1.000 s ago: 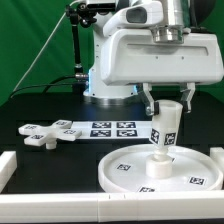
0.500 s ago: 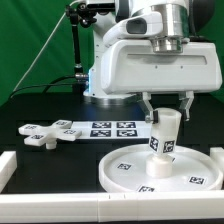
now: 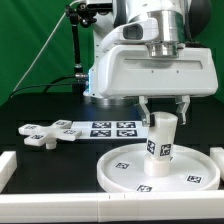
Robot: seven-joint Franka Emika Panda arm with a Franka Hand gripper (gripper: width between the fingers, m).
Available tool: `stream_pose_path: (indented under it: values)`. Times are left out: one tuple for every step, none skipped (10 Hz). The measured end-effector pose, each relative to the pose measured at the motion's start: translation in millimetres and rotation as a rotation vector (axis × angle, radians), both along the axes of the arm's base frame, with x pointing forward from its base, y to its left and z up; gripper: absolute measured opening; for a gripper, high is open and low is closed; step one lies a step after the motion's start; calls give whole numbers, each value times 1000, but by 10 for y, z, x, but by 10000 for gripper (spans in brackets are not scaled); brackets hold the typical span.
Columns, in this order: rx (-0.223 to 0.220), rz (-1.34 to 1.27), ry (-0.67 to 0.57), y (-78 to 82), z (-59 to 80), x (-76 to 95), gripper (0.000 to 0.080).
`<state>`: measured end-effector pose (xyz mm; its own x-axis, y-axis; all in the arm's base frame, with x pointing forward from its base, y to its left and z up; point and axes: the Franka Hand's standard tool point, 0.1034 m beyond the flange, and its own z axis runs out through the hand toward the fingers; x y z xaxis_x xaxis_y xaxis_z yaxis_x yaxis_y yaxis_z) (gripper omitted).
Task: Assemble round table
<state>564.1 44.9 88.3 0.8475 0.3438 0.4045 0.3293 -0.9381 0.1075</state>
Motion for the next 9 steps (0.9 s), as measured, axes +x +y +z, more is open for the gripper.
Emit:
stream_pose_path:
  values:
    - [0, 0, -1, 0, 2, 5, 410]
    - [0, 0, -1, 0, 1, 4, 523]
    - [-1, 1, -2, -4, 4, 9, 523]
    - [-3, 3, -6, -10, 32, 21, 612]
    - [-3, 5, -13, -9, 73, 33, 642]
    - [-6, 8, -15, -29, 99, 40, 642]
    - [-12, 10, -13, -76, 136, 50, 648]
    - [-18, 12, 1, -140, 174, 59, 648]
    - [-20, 12, 11, -168, 222, 87, 649]
